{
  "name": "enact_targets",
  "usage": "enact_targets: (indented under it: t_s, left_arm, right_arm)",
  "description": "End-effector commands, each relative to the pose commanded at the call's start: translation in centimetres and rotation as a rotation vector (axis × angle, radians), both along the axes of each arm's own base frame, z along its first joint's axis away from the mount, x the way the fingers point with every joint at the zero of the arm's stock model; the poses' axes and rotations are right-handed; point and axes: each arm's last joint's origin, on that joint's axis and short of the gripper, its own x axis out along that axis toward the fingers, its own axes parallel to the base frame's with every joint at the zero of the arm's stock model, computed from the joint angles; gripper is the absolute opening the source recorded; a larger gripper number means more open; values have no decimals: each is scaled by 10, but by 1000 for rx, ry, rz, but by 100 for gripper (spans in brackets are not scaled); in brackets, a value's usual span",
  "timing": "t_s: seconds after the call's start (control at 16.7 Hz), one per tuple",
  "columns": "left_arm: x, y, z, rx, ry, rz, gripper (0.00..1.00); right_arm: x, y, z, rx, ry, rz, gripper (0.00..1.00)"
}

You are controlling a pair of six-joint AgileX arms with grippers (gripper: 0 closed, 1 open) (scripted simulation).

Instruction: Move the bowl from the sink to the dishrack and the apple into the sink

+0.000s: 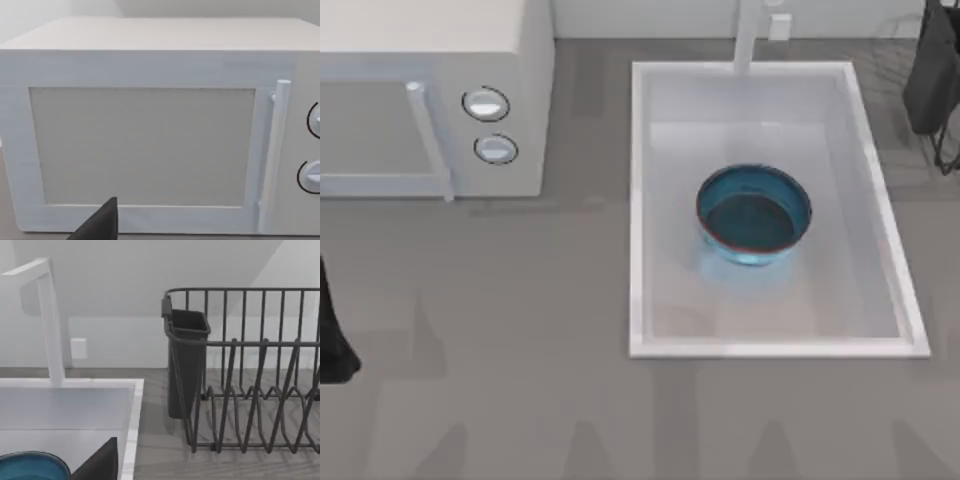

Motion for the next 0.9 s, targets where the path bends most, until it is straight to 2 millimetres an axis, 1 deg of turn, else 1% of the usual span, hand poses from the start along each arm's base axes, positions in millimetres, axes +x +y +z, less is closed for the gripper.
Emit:
enact_targets:
  t_s: [0.18, 0.36, 0.54, 0.66, 0.78, 0.9]
  left_arm:
    - [0, 0, 0, 0, 0, 0, 100]
    - [0, 0, 0, 0, 0, 0, 100]
    - [0, 0, 0, 0, 0, 0, 100]
    - [0, 0, 0, 0, 0, 0, 100]
    - [0, 0, 0, 0, 0, 0, 100]
    - [0, 0, 0, 0, 0, 0, 100]
  right_arm:
    - [0, 0, 2, 2, 5, -1, 100]
    - [2, 1, 18, 22, 53, -1, 100]
    - [9, 4, 49, 58, 146, 10, 100]
    - [20, 8, 75, 86, 229, 25, 100]
    - [38, 14, 104, 116, 326, 43, 100]
    - [64, 24, 131, 142, 432, 61, 100]
